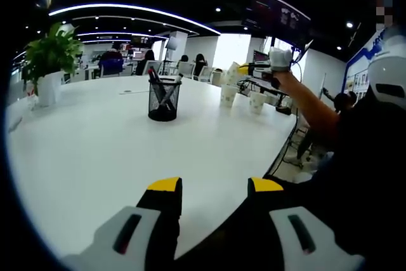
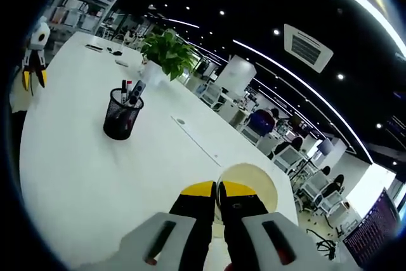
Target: Place the scattered laser pointers and whiteboard markers into the pen holder and stack the scattered paper cups together
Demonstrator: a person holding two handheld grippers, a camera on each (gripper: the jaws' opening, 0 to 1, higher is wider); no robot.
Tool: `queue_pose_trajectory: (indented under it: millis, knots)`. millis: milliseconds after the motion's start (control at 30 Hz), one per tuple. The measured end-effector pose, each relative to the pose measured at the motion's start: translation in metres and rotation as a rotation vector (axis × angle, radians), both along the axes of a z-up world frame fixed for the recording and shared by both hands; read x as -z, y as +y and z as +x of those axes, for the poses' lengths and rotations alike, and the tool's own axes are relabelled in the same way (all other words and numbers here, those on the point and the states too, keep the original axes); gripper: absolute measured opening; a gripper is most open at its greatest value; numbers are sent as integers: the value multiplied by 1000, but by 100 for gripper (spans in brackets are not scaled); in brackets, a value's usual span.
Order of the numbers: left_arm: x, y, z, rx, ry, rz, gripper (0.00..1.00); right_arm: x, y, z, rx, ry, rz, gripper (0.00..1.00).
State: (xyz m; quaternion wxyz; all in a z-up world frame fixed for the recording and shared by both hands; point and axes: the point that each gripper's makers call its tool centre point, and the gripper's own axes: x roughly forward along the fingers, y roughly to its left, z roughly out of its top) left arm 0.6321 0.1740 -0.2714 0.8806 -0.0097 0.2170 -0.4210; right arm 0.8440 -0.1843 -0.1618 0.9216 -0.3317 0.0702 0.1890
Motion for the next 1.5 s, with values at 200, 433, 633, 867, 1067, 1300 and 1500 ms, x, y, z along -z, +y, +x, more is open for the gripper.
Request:
queue_pose_trajectory:
  millis: [200,433,633,867,1067,1300,1500]
  knots:
    - [0,1,1,-2,1,3,43,5,-2,1,5,11,-5,7]
    - [0,-1,0,2,1,5,43,16,-4,3,7,42,-22,7]
    - [2,-2,0,2,5,6,43,22,-8,5,18,57,-21,7]
    - [4,-1,0,-1,12,5,43,28,-9,8,21,74,-28,7]
    - [6,-1,2,-4,16,4,43,32,-7,11,16,83,-35,7]
    - [6,-1,2,-2,19,4,43,37,-5,14,17,98,-41,7]
    - [7,0,2,-3,20,3,43,42,-2,17,17,112,-41,9]
